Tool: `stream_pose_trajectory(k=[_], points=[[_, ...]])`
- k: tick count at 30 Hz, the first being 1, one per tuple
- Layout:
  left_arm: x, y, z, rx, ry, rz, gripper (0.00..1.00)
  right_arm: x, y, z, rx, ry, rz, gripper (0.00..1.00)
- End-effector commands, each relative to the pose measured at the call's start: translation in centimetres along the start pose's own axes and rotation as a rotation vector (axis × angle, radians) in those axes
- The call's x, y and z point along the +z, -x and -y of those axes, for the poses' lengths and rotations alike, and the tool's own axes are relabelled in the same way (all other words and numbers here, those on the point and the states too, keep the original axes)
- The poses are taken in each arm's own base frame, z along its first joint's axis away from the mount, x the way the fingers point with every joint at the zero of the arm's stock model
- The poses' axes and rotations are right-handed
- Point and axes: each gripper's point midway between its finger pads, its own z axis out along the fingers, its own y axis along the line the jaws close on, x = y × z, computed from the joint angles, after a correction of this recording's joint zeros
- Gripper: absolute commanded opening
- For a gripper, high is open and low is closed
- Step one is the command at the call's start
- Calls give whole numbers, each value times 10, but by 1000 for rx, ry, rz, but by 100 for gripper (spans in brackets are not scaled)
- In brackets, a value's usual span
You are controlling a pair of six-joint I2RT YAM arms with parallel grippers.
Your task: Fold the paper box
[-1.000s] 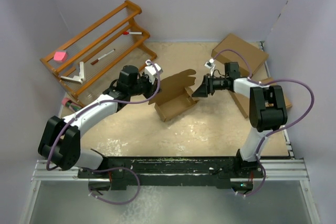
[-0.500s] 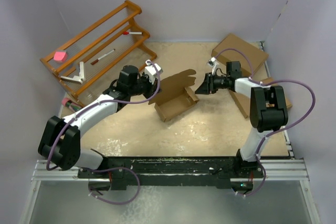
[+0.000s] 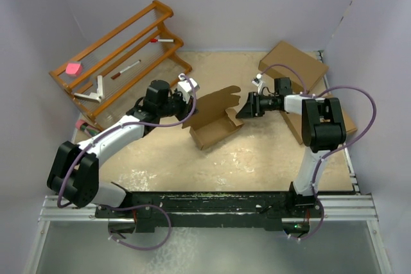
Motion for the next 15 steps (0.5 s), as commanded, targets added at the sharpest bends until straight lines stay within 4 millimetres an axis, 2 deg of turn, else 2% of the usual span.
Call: stream_pose_trajectory(k=[1, 4, 9, 15], points=[[2, 32, 3, 43, -23, 81, 4, -6, 19, -21, -72, 70, 33, 63], [3, 32, 3, 38, -26, 80, 4, -4, 20, -29, -95, 91, 31, 58], [3, 32, 1, 29, -17, 80, 4, 3, 18, -39, -138, 85, 12, 56], [3, 32, -1, -2, 5, 81, 4, 12, 14, -39, -169, 19, -7, 54]])
